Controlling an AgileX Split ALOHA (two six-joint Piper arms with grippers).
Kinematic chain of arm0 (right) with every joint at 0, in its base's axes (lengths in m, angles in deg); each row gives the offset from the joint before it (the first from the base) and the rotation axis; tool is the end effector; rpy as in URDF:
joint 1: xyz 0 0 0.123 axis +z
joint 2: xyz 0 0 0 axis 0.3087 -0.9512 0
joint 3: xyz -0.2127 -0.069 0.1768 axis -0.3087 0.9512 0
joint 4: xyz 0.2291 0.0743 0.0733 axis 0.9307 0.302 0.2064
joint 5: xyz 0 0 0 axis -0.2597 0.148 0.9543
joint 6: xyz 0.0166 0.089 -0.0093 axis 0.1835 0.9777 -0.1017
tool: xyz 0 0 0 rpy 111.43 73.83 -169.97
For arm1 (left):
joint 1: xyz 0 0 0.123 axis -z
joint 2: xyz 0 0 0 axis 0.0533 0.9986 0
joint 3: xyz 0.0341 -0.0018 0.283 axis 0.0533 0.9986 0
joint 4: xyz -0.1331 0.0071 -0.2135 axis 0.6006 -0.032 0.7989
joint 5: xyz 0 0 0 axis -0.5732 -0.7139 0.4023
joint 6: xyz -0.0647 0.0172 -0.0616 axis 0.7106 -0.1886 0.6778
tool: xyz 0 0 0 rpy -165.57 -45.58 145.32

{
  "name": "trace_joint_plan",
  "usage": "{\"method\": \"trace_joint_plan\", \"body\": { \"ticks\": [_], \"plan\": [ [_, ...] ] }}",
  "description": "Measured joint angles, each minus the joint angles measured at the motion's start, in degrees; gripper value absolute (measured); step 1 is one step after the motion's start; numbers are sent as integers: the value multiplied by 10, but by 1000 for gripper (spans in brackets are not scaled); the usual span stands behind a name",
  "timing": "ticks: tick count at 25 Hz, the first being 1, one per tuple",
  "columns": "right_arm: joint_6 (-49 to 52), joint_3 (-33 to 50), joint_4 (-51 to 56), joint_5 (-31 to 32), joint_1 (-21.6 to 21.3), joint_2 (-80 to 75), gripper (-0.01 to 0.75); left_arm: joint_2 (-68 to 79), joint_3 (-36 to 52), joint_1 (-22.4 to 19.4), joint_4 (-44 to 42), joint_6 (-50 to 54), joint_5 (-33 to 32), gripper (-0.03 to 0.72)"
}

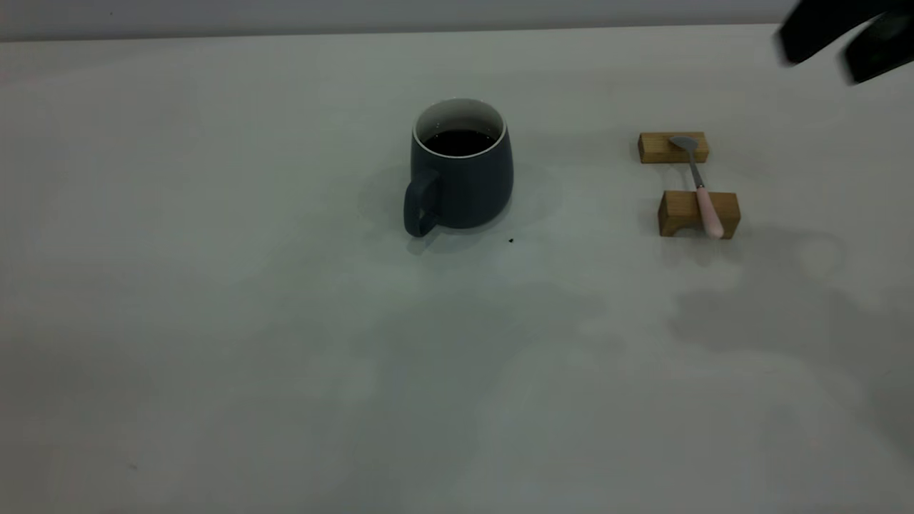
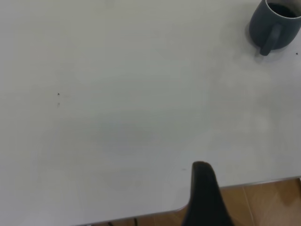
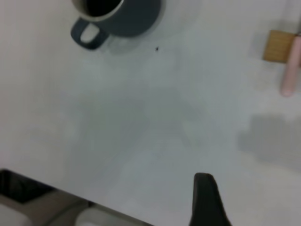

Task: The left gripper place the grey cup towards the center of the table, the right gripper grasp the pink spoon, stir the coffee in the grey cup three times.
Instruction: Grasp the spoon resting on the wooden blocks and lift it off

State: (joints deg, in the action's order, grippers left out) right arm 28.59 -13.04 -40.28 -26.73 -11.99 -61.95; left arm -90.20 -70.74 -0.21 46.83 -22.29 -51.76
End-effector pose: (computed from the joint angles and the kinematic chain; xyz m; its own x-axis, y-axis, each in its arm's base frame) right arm 0.2912 0.0636 0.1915 -0.9260 -0.0782 -0.3692 -0.2135 0.9153 0.3416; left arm -0.0098 -0.0065 0.2680 -0.5086 0.0387 -0.8601 0.1220 0.9921 -0.0275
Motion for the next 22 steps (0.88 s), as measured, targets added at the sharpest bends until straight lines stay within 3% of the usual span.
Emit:
{"method": "trace_joint_plan", "body": {
  "ticks": [10, 16, 22],
  "plan": [
    [217, -164, -169, 30, 91, -209, 523, 0, 0, 0, 0, 1, 0, 567],
    [374, -261, -287, 79, 95, -321, 523, 0, 0, 0, 0, 1, 0, 567],
    [395, -328, -317, 107, 95, -396, 523, 0, 0, 0, 0, 1, 0, 567]
  ]
}}
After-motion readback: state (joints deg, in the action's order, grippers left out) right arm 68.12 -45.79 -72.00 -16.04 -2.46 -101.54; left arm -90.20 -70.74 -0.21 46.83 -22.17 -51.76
